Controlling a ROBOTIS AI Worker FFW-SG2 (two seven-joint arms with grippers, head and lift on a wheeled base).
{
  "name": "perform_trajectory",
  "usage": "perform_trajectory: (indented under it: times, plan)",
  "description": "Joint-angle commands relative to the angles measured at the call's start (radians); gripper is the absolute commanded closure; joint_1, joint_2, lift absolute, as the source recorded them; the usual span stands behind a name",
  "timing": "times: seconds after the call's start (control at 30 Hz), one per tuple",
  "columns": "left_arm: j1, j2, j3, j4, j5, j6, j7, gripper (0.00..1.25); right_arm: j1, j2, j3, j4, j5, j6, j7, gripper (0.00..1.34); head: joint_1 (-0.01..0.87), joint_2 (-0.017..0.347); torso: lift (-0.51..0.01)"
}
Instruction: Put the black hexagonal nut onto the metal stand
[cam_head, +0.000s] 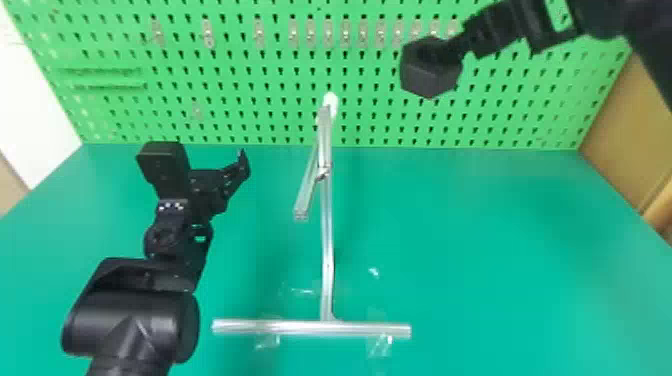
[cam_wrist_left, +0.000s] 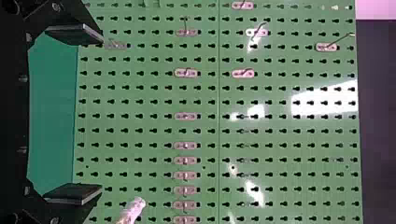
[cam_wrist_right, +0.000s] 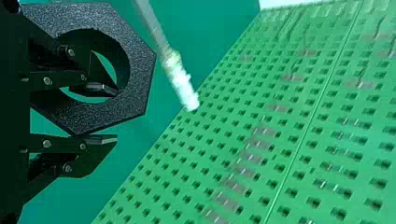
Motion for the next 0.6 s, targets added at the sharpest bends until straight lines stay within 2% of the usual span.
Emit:
perform_trajectory:
  times: [0.0, 0.27, 0.57]
  plan:
    - [-0.003, 0.004, -0.006, -0.001, 0.002, 0.006, 0.000, 0.16, -0.039, 0.042, 0.028, 0.039, -0.009, -0.027, 0.003, 1.15, 0.693, 0.081, -0.001]
    - [-0.004, 0.006, -0.009, -0.001, 0.000, 0.009, 0.000, 0.16, -0.084, 0.105, 0.065, 0.115, -0.041, -0.070, 0.003, 1.15, 0.693, 0.081, -0.001]
    - [-0.006, 0.007, -0.012, -0.001, -0.003, 0.009, 0.000, 0.16, -0.105, 0.146, 0.097, 0.141, -0.073, -0.101, 0.005, 1.14, 0.693, 0.081, -0.001]
